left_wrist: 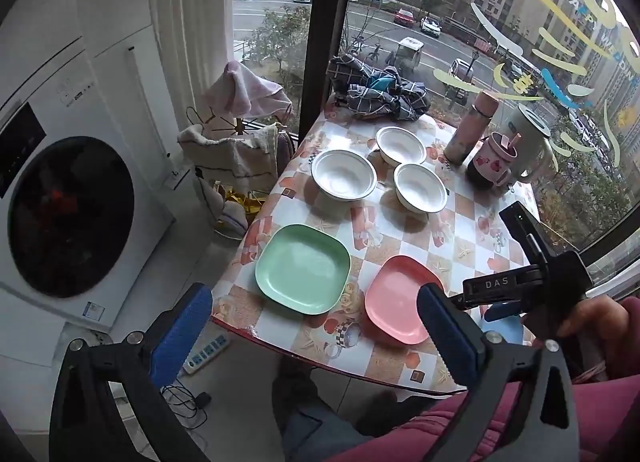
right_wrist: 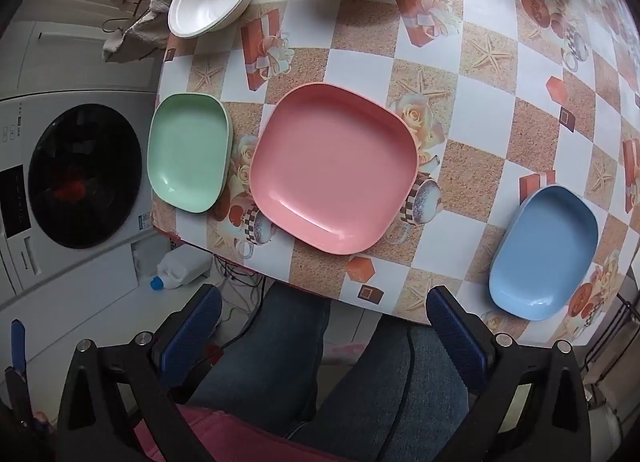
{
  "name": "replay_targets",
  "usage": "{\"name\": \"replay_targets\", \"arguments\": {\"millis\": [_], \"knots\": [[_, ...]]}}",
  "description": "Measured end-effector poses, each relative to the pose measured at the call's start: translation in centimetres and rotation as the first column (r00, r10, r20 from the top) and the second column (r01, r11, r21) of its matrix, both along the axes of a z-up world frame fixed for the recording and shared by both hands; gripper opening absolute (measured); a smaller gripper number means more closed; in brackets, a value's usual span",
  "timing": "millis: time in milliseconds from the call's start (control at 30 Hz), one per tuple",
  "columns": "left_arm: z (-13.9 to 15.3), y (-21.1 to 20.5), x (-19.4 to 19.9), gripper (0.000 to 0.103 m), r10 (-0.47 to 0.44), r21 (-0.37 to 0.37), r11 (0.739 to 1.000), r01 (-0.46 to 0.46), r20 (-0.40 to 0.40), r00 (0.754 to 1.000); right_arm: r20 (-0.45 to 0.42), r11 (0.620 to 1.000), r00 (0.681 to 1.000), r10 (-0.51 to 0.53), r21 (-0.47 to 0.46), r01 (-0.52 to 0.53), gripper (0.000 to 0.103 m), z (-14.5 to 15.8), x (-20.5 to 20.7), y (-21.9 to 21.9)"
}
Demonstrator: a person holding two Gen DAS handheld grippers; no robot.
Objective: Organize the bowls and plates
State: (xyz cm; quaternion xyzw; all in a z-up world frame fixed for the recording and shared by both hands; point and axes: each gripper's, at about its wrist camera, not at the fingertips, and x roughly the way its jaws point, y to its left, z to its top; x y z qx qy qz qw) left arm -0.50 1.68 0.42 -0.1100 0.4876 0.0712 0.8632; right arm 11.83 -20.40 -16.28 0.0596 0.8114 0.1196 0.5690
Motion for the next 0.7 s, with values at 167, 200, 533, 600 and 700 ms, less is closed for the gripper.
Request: {"name": "replay_targets", "arguments": {"millis": [167, 200, 533, 600, 700], "knots": [[0.35, -0.12, -0.59, 0.103, 0.017, 0.017, 1.0, -0.018, 0.024, 1.0, 0.006, 1.0, 1.0, -0.005, 0.0, 0.005, 0.103, 0.0, -0.24, 0.02], [0.38, -0.13, -0.62, 0.103, 0.016, 0.016, 1.0, -0.017, 0.024, 1.0, 0.004, 1.0, 1.0, -0.008, 0.005, 0.008, 0.103, 0.07, -0.23, -0.22], [0.32, -0.21, -0.74, 0.103, 0.01, -0.001, 1.0, -0.01, 0.028, 1.0, 0.002, 0.999, 1.0, -0.021, -0.037, 0.021, 0.103, 0.17, -0.35, -0.5], [0.21, -0.06, -0.67, 0.103, 0.012, -0.015, 1.0, -0.011, 0.029, 1.0, 0.015, 0.999, 1.0, -0.018, -0.037, 0.019, 0.103, 0.26, -0.35, -0.55], [0.19, -0.04, -0.56, 0.103, 0.011, -0.024, 1.0, -0.01, 0.027, 1.0, 0.015, 0.999, 1.0, -0.023, -0.028, 0.023, 0.103, 0.23, -0.37, -0.79]]}}
